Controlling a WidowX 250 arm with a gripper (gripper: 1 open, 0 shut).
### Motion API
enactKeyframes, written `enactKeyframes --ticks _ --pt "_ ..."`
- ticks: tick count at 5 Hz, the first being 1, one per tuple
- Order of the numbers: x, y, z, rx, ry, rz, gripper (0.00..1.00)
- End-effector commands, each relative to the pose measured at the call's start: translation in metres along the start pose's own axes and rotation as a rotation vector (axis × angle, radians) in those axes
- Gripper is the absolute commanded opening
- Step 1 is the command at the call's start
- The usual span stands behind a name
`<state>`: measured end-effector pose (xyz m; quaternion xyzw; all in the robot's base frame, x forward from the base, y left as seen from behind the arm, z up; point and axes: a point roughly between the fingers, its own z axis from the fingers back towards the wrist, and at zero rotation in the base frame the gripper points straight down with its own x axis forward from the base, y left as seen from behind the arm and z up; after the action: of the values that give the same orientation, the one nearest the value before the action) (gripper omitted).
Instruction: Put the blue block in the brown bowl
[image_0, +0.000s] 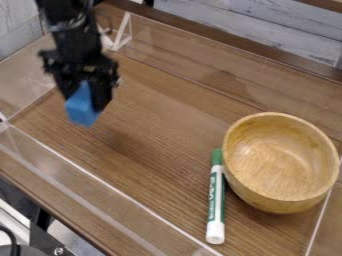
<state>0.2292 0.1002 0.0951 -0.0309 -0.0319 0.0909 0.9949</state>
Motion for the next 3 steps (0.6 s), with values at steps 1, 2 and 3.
enactKeyframes --ticks 1,2,3 --pt "0.024 -0.024 0.039 0.004 -0.094 -0.078 0.00" --pt "0.020 -0.040 0.048 -0.024 -0.110 -0.106 0.00" --pt "0.018 -0.033 0.043 -0.021 -0.121 -0.113 0.00"
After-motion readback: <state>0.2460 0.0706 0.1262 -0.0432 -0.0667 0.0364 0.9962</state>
